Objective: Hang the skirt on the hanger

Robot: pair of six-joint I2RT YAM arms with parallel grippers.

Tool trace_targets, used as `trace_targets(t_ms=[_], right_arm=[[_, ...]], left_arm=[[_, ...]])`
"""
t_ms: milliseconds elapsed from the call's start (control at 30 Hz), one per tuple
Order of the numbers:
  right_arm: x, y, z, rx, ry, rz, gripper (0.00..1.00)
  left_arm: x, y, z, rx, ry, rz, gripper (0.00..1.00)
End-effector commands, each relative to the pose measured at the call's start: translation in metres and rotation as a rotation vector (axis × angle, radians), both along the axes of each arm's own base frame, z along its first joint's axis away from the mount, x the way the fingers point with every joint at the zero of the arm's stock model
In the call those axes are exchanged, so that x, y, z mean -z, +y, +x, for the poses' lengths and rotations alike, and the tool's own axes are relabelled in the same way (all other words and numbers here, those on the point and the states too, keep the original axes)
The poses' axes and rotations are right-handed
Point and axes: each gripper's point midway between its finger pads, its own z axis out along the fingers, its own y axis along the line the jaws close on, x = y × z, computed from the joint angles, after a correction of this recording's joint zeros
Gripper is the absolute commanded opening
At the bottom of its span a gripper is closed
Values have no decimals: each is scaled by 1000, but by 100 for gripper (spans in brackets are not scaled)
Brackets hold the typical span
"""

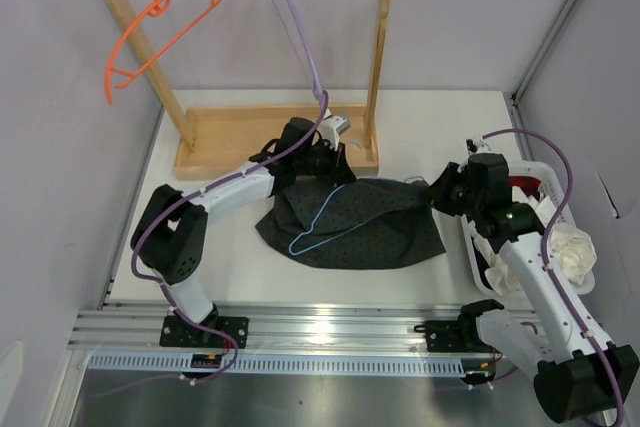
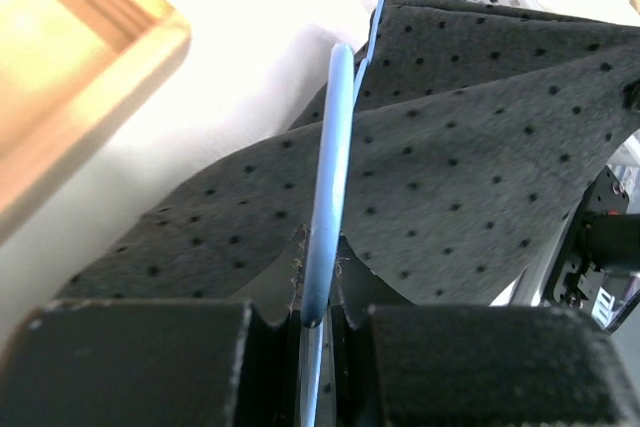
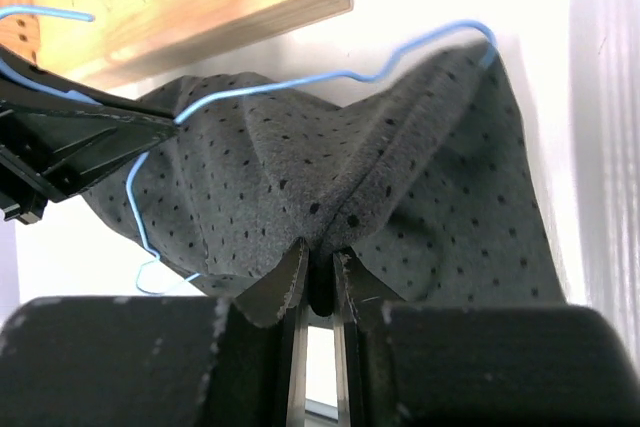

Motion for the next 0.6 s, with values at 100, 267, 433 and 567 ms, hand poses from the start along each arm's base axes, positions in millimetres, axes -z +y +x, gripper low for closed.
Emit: trace_targets(t_ms=[100,267,433,567], right_arm=[[-34,2,7,-34,-55,105,1],[-44,-3,6,-35,-65,123,1],[-64,0,3,-74,-87,201,0],[-87,-1,0,-81,-119,226,0]], left_arm=[[-35,22,19,-19,-135,-57,0],[-43,45,41,-115,-160,-30,0],[-29,61,56,-201,-174,50,0],[-22,74,61,-253,-212,108,0]])
